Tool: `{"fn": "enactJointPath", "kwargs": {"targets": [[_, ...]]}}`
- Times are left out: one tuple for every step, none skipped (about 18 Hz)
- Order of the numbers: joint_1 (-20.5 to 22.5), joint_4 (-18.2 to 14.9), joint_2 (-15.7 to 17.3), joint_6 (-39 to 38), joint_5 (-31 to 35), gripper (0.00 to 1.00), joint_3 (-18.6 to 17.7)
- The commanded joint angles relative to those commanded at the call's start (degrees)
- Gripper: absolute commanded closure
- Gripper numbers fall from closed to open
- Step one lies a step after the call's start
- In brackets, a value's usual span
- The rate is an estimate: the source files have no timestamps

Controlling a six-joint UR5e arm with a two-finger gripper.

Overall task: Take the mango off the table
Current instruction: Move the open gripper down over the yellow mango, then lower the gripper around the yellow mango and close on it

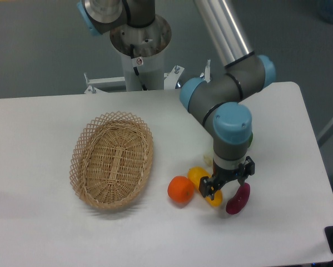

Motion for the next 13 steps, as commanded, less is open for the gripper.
{"fn": "enactJointPath", "kwargs": {"targets": [[-0.1,0.0,-0.1,-0.2,0.1,0.00,-0.1],[-0.1,0.1,-0.2,-0.4,0.2,0.00,-0.7],[-0.2,0.8,-0.1,-0.4,0.2,0.00,-1.2],[-0.4,1.9,-0.1,-0.4,0.2,0.00,-1.9],[-0.7,3.1,-0.1,-0.4,0.2,0.00,-2.5],[-0.8,3.5,-0.1,-0.4,0.3,0.00,-2.9],[-0.8,3.6,-0.1,-0.4,0.6,0.00,-3.3],[-0.9,3.6,-0.2,-0.4,1.1,0.00,-3.4],[-0.9,3.6,-0.2,-0.4,1.3,0.00,-3.4],[-1.0,3.6,-0.2,-0.4,1.4,0.00,-3.4],[-1.1,3.6,-0.3,-0.4,1.5,0.00,-3.4],[-1.2,3.7,-0.4,-0.4,1.5,0.00,-3.5],[-1.3,3.9,-0.6,-0.4,1.6,0.00,-3.5]]}}
